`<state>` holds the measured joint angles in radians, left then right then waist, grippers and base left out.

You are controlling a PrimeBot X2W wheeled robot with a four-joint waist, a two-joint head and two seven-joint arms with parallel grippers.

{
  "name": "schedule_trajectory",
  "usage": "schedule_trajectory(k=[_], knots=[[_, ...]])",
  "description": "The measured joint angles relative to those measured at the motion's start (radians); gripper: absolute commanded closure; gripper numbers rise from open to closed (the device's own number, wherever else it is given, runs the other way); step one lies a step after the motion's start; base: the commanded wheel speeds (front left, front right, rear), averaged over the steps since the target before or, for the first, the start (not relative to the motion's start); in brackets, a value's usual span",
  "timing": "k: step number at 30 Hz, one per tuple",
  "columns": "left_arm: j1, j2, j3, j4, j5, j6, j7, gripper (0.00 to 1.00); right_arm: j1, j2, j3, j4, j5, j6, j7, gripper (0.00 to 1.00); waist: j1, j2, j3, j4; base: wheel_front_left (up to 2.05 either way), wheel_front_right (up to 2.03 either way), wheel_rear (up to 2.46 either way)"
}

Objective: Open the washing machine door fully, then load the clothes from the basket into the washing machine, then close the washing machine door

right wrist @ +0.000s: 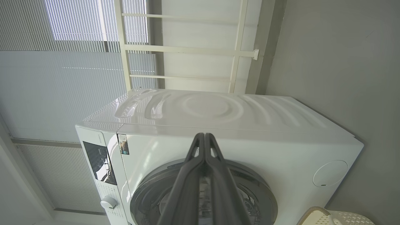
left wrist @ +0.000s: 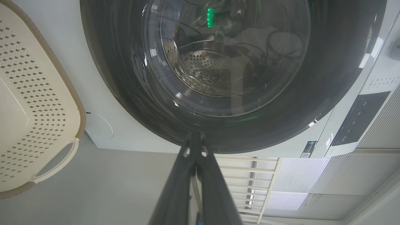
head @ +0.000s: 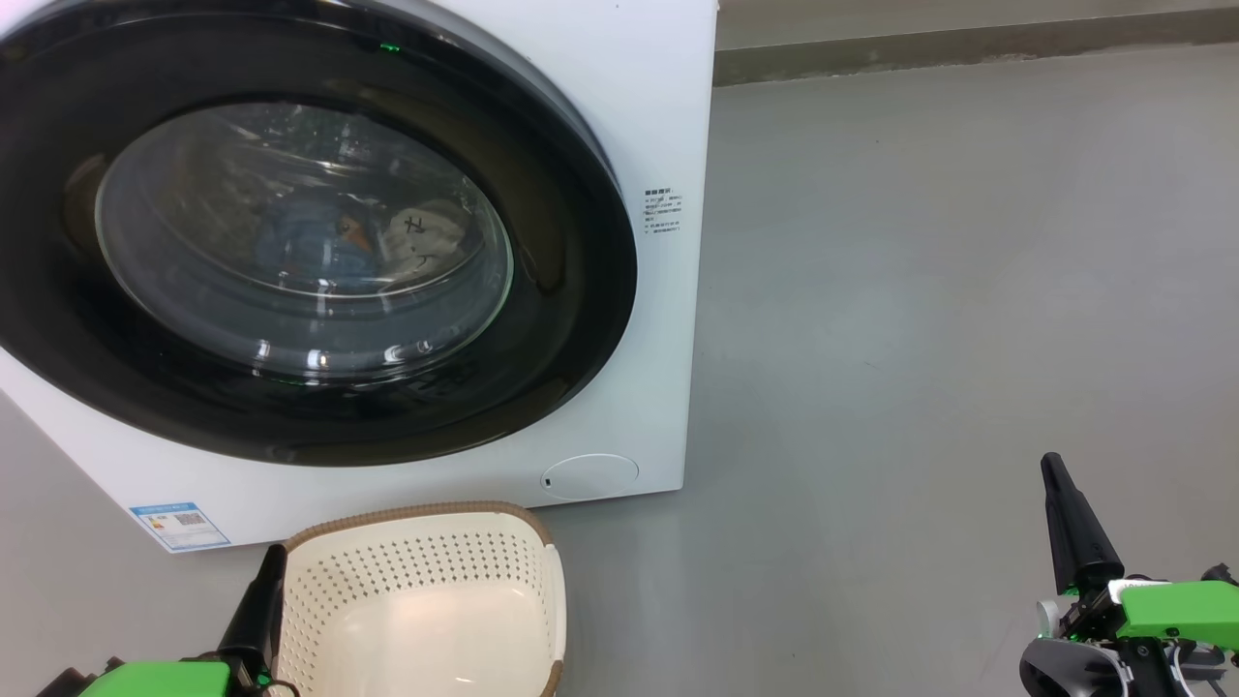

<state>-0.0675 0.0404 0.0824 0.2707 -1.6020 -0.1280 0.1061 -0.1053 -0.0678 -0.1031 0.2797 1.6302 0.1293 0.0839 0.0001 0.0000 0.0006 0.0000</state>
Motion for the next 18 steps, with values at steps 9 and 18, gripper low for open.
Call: schedule_trajectory(k=[9, 18], knots=[[0.0, 0.0, 0.0, 0.0, 0.0, 0.0, 0.001, 1.0, 0.0, 0.001, -0.002, 0.0, 0.0, 0.0, 0.003, 1.0, 0.0, 0.0, 0.0, 0.0, 0.0, 0.0, 0.0], [0.0, 0.0, 0.0, 0.0, 0.0, 0.0, 0.001, 1.0, 0.0, 0.002, -0.005, 0.0, 0.0, 0.0, 0.003, 1.0, 0.0, 0.0, 0.0, 0.0, 0.0, 0.0, 0.0]])
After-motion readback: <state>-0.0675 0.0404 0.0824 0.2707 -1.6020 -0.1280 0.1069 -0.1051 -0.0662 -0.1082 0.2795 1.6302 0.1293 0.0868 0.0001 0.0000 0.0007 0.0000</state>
